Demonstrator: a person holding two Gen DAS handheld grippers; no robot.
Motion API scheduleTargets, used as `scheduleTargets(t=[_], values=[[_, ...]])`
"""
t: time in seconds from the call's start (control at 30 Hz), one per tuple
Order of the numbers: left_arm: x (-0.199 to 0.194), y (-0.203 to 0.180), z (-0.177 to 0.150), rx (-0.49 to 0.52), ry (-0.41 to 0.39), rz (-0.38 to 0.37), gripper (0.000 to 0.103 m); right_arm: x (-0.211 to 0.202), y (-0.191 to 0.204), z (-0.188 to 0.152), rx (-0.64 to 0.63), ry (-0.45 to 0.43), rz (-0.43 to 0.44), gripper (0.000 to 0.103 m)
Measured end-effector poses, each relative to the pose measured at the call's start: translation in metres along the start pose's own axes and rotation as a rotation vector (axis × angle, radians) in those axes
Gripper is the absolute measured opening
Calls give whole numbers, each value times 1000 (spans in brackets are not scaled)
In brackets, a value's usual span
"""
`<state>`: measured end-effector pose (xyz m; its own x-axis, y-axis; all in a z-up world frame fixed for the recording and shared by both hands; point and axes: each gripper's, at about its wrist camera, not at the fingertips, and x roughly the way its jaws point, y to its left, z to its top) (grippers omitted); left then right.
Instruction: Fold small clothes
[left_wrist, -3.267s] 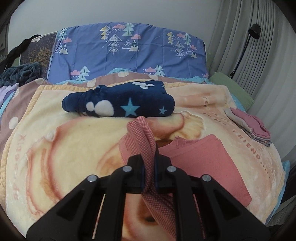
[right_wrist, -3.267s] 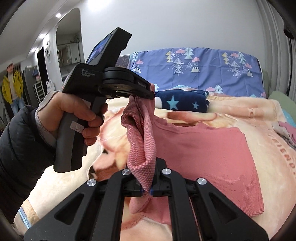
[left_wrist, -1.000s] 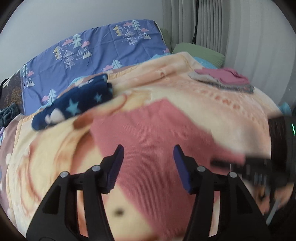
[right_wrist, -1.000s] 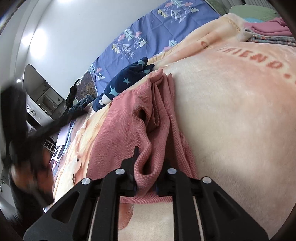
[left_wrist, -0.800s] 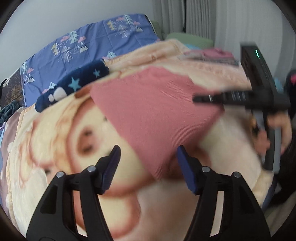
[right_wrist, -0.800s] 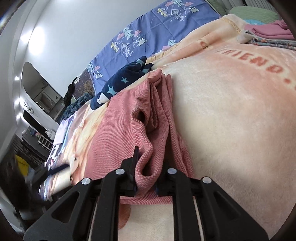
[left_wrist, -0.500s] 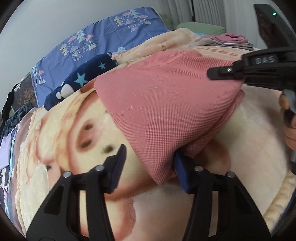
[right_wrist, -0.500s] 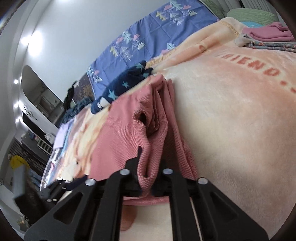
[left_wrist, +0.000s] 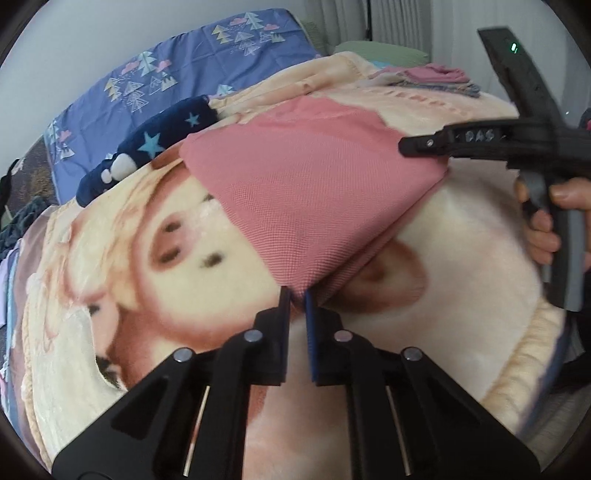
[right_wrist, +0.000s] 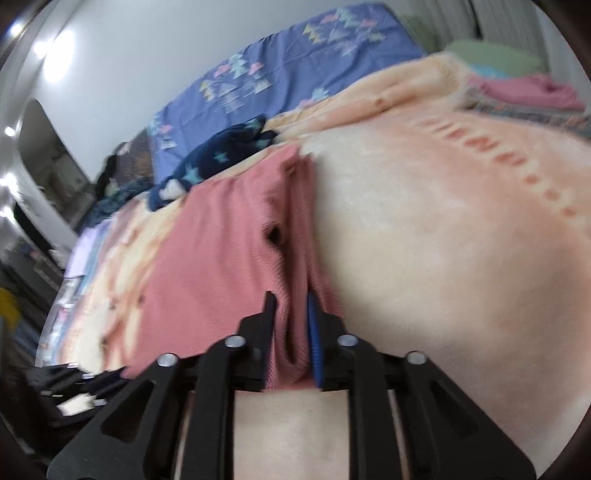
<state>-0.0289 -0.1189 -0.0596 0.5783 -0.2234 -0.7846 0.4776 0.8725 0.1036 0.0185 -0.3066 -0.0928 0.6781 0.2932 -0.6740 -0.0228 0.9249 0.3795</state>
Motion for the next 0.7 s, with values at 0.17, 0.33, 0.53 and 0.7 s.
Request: scheduleTargets(t=[0.17,0.33,0.53,0.7], values=[[-18,13,22,-46,-96,-5,5,-20,11,2,-90,-102,-82,31],[35,9,26,-70,12,-64,5,-12,36,-3,-221,-83,-3,15],[49,-1,11,-31,32,-37,5,26,10,-7,-144,66,-97,3],[47,1,9,-39,34,-45,6,27,13,-6,-170,57,-117,3]])
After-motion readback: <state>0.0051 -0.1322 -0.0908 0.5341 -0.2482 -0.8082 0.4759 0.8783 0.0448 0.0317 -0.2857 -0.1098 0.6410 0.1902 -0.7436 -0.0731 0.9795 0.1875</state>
